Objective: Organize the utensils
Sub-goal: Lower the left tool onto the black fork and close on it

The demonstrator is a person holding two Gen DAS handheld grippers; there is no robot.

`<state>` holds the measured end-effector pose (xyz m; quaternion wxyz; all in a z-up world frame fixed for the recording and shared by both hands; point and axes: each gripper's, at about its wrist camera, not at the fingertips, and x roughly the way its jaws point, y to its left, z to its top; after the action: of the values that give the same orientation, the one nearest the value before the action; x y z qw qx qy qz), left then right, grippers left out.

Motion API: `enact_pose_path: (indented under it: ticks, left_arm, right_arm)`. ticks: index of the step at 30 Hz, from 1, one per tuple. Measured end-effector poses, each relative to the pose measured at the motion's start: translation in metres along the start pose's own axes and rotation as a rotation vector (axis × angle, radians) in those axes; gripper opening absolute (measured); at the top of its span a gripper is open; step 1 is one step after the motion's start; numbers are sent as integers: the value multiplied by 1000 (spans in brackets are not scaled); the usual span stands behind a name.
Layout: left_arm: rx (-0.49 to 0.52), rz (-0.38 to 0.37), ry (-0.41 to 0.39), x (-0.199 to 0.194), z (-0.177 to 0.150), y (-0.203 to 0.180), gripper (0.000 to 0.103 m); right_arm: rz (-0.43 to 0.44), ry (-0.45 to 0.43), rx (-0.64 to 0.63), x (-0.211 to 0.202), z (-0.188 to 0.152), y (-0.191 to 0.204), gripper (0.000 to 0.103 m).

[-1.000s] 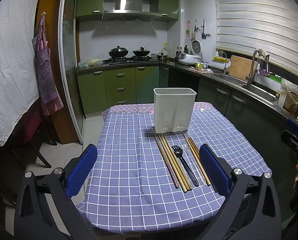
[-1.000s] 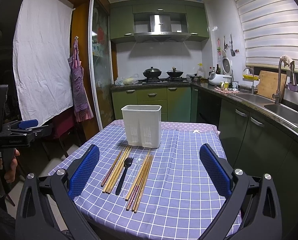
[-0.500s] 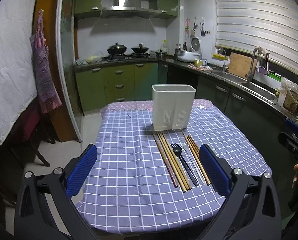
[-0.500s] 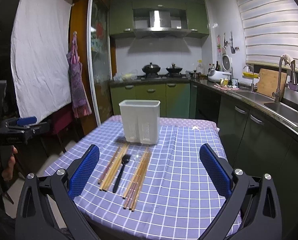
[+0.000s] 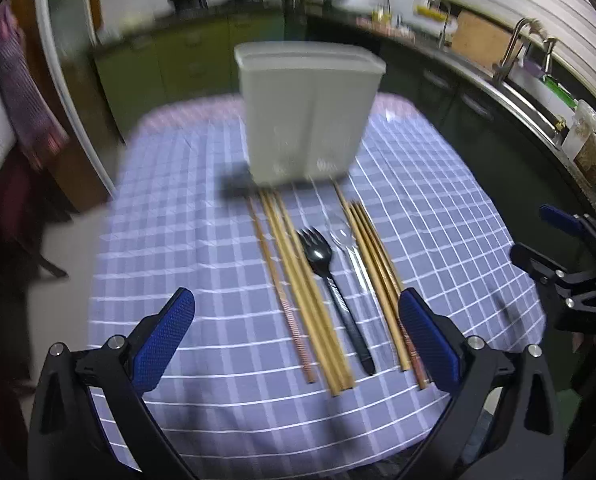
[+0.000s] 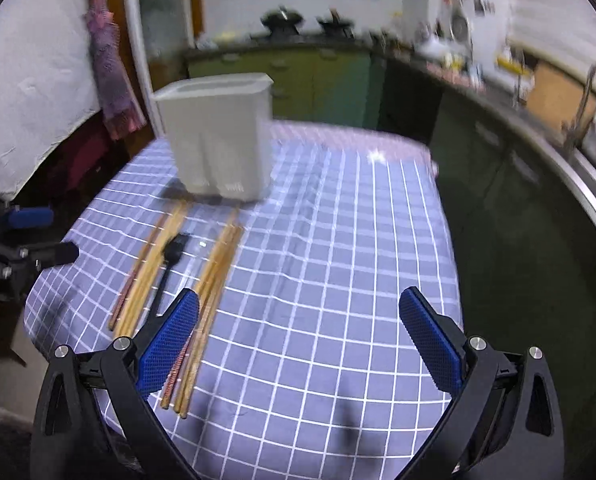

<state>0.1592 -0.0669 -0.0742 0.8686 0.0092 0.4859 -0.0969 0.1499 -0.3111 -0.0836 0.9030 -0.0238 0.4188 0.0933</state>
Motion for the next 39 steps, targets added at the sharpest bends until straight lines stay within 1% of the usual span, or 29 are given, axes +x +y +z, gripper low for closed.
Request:
enact_pose_path:
  ticks: [1,3,4,5,7,8,9,10,11,12,14,16,18,21,24,28,29,30,33,35,36,39]
  left_arm:
    - [-8,-27,51,12,5,-3,96]
    - [-17,-53,115,27,11,-8,87]
    - [-22,-60,153,36,14,-11,78]
    - [-22,-61,177,43,17,-15,72]
    - [-31,-59,235,58,20,-20,67]
    - [-37,-63,258,64,21,-23,65]
    - [-46,-69,283,71,22,-25,62]
    - [-54,-75,307,78,22,-28,55]
    - [-60,-77,322,81,23,-29,48]
    - [-67,-73,333,86,24,-31,45]
    - [-77,-65,346,94,27,-33,32]
    - [-90,-53,365,104,29,-34,24]
    - [-99,-32,380,112,30,-37,23]
    - [-115,3,399,121,31,-37,23]
    - [-130,8,412,128,34,-36,22]
    - [-134,26,431,139,37,-38,17]
    - [-134,33,430,142,37,-38,14]
    - [-133,44,424,143,38,-39,14]
    - [-136,45,428,148,42,-40,13]
    - [-131,48,421,151,44,-42,11]
    - [-127,46,418,152,45,-43,11]
    - [-127,24,402,155,51,-46,9]
  right_arm:
    - [24,47,31,12,4,-8,99]
    - [53,114,65,25,10,-18,97]
    - [43,135,70,32,13,-23,95]
    - [27,147,72,37,17,-26,92]
    - [4,185,82,48,21,-35,88]
    - [2,194,80,53,22,-37,82]
    - [0,203,78,56,23,-38,78]
    - [-1,210,74,61,24,-38,77]
    - [2,215,69,65,25,-39,73]
    - [8,215,68,67,24,-39,68]
    - [10,219,58,69,22,-38,64]
    - [22,214,52,69,19,-38,61]
    - [32,214,44,72,18,-37,56]
    - [23,207,32,72,18,-34,56]
    - [33,200,26,73,20,-33,54]
    - [41,200,21,75,19,-32,54]
    - [42,203,17,75,19,-31,53]
    - [42,204,13,75,18,-31,51]
    - [41,205,5,75,16,-30,49]
    - [41,205,7,74,17,-30,45]
    - [43,204,13,74,17,-31,45]
    - [43,216,17,74,19,-31,43]
